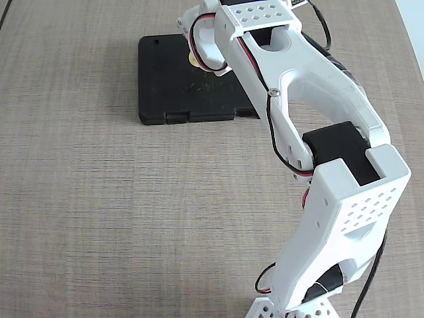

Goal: Grasp a duck and put it on the black surface.

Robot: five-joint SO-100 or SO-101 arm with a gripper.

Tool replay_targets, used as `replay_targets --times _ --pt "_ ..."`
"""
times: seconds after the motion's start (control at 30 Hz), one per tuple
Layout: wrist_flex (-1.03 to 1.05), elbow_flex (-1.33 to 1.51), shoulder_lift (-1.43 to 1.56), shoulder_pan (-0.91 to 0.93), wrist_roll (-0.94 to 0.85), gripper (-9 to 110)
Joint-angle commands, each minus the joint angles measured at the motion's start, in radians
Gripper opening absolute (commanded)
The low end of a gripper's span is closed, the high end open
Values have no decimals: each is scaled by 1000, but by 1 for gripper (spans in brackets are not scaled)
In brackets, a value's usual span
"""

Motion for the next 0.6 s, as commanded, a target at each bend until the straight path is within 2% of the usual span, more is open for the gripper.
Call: replay_targets --times 0.0,0.13,0.23,0.37,0.57 --pt "-8 -46 12 0 -3 8" --pt "-9 -40 25 6 -2 18" --pt "3 -46 66 8 0 20" --pt "9 -2 314 41 9 16" --pt "74 143 848 152 92 5"
